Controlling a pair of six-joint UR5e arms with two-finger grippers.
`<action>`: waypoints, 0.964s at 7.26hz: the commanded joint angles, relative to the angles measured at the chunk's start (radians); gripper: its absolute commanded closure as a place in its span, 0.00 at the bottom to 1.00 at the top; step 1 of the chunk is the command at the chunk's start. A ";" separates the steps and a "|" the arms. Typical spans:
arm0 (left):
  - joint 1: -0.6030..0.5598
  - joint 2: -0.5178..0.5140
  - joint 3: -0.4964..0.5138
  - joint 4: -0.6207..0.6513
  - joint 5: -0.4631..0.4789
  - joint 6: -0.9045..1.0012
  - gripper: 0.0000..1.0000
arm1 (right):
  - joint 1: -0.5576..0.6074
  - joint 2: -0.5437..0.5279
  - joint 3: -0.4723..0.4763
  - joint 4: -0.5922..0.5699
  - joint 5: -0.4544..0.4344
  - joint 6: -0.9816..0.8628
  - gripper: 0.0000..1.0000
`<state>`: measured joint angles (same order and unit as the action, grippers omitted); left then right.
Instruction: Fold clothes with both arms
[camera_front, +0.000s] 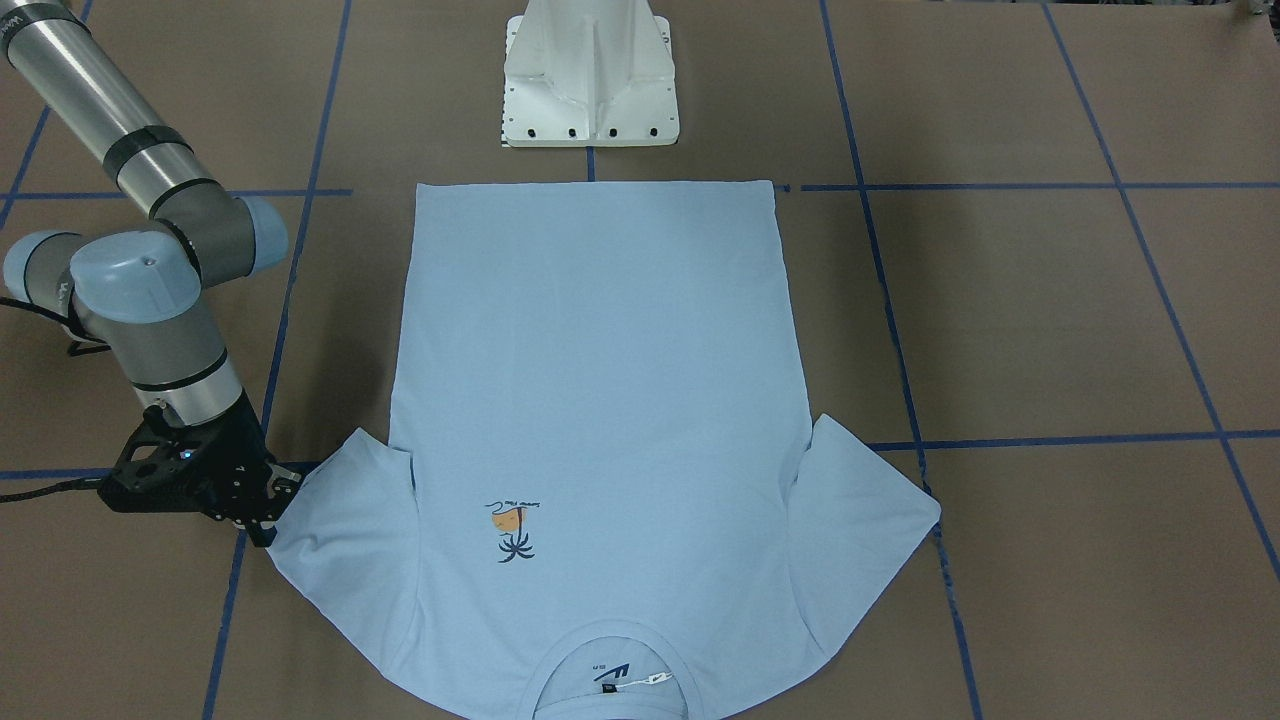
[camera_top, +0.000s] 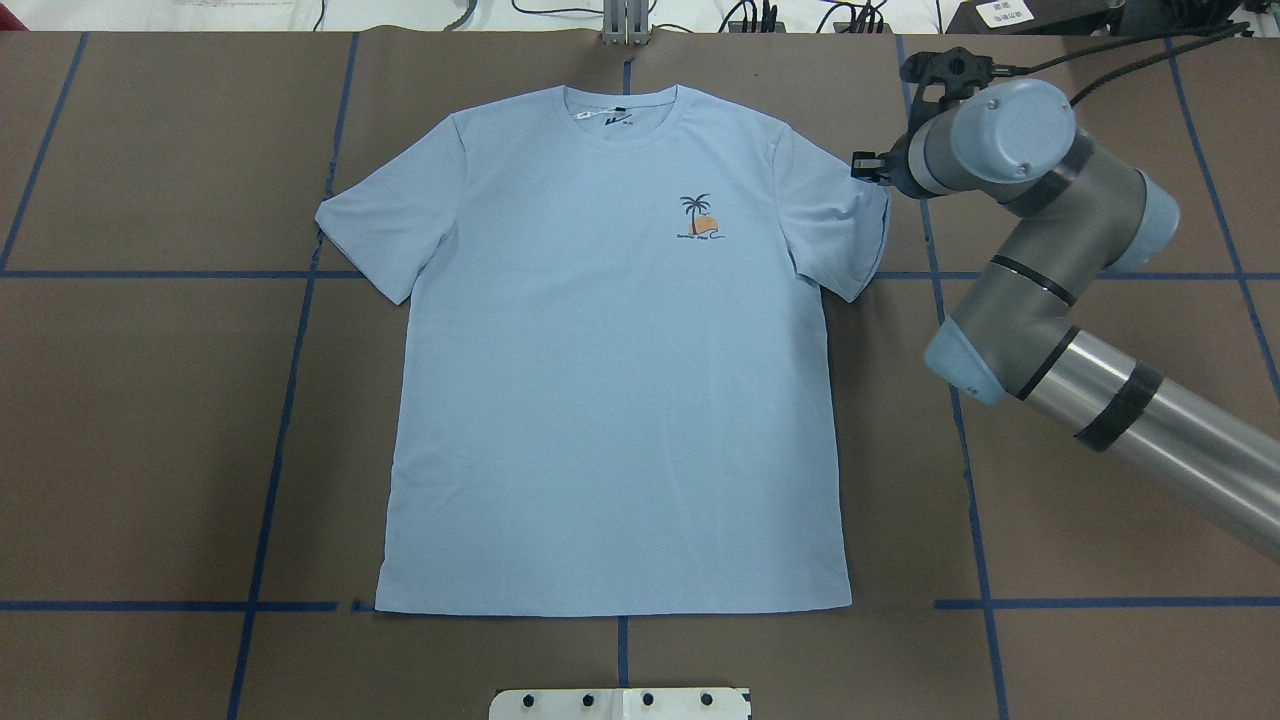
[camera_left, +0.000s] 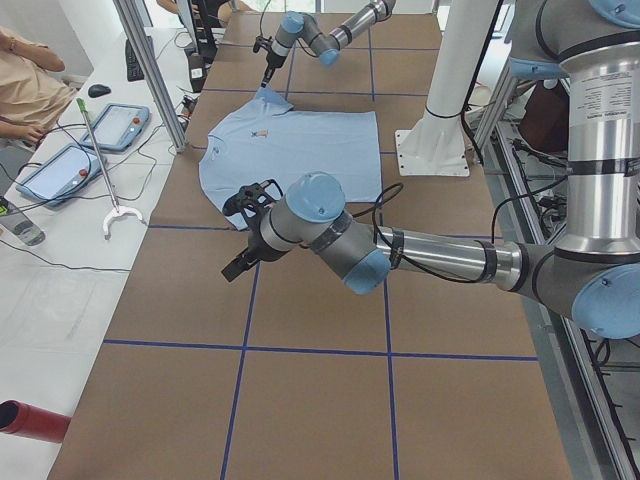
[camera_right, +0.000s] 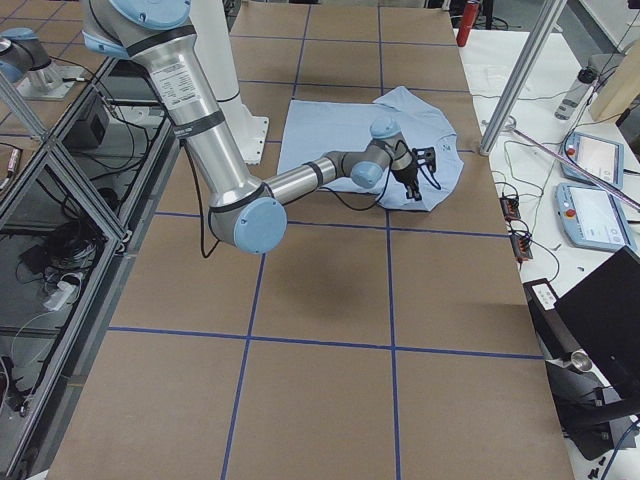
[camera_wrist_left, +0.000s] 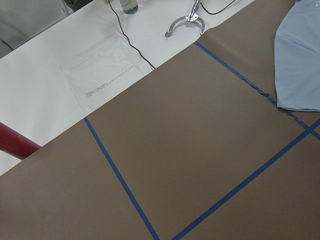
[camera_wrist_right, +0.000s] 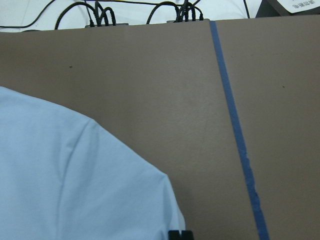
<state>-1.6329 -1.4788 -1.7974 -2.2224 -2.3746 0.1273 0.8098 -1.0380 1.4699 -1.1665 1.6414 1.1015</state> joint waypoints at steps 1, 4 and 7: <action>0.001 0.000 0.003 0.000 -0.006 0.000 0.00 | -0.099 0.142 -0.008 -0.188 -0.133 0.095 1.00; -0.001 0.002 0.006 0.000 -0.020 -0.002 0.00 | -0.162 0.220 -0.098 -0.182 -0.215 0.135 1.00; -0.001 0.002 0.007 0.000 -0.020 0.000 0.00 | -0.164 0.314 -0.222 -0.182 -0.219 0.193 1.00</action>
<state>-1.6337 -1.4773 -1.7913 -2.2227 -2.3945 0.1271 0.6468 -0.7555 1.2929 -1.3483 1.4238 1.2712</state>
